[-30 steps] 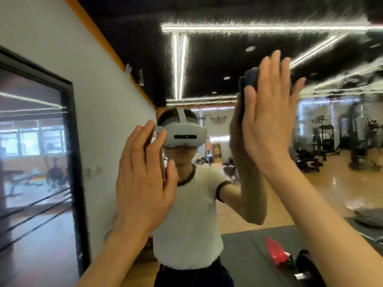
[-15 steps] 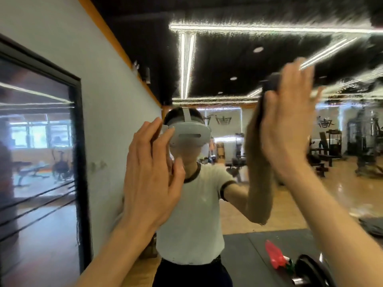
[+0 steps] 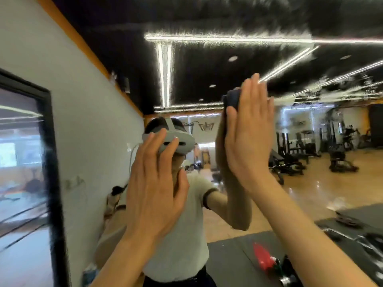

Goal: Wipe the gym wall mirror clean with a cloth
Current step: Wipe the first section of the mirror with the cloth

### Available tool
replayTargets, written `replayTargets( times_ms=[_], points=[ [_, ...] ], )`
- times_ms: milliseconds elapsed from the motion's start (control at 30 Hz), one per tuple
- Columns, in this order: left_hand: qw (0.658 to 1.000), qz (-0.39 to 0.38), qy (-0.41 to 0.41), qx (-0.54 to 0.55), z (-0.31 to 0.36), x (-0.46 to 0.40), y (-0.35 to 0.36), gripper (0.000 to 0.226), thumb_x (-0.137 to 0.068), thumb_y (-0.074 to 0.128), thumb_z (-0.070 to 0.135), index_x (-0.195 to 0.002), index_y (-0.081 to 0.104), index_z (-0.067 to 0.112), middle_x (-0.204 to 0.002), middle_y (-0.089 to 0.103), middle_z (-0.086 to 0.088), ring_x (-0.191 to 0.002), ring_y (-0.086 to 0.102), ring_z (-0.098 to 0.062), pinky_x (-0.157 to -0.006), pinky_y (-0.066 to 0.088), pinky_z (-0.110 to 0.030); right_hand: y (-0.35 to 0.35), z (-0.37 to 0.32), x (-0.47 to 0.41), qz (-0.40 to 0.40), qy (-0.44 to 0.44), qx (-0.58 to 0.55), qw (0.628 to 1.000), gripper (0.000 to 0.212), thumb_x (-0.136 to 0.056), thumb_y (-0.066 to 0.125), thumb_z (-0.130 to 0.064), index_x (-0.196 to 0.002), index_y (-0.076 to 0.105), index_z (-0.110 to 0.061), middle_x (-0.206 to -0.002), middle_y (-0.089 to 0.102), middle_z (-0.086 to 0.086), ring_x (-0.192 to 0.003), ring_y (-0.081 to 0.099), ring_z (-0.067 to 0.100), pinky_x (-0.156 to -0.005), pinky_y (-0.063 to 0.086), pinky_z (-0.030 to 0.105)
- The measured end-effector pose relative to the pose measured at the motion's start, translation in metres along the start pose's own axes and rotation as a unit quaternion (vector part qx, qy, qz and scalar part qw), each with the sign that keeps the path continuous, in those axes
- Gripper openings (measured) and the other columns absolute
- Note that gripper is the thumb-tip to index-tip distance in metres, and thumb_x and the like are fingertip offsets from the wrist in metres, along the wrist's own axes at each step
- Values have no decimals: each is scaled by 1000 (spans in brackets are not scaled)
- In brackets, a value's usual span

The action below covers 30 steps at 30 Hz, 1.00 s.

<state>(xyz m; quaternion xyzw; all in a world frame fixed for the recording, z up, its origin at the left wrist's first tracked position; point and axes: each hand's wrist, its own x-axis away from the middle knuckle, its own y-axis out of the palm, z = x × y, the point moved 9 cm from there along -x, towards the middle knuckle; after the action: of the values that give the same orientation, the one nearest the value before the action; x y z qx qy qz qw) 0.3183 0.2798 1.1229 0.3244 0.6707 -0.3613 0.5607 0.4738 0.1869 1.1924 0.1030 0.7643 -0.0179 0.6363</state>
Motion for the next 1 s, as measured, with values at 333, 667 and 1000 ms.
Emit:
replayTargets(
  times_ms=[333, 667, 1000],
  points=[
    [1000, 4, 9, 3, 4, 1, -2, 59, -93, 54, 26, -148, 37, 12, -158, 30, -11, -150, 23, -27, -119, 28, -53, -18, 77, -21, -25, 26, -1, 999, 55, -107, 28, -28, -157, 23, -6, -165, 21, 12, -154, 14, 25, -126, 12, 45],
    [1000, 6, 8, -3, 4, 1, -1, 56, -96, 51, 27, -148, 40, 9, -157, 32, -14, -149, 27, -31, -119, 28, -52, 16, -37, 23, -85, -190, -16, 978, 56, -104, 35, -25, -156, 28, -5, -164, 25, 15, -153, 17, 28, -126, 12, 45],
    [1000, 3, 8, -5, 4, 1, 0, 57, -95, 55, 23, -147, 39, 9, -158, 32, -15, -149, 25, -31, -118, 30, -55, 0, -2, 36, -21, -21, -6, 1000, 59, -102, 37, -23, -156, 23, -5, -164, 24, 15, -153, 16, 28, -125, -4, 24]
  ],
)
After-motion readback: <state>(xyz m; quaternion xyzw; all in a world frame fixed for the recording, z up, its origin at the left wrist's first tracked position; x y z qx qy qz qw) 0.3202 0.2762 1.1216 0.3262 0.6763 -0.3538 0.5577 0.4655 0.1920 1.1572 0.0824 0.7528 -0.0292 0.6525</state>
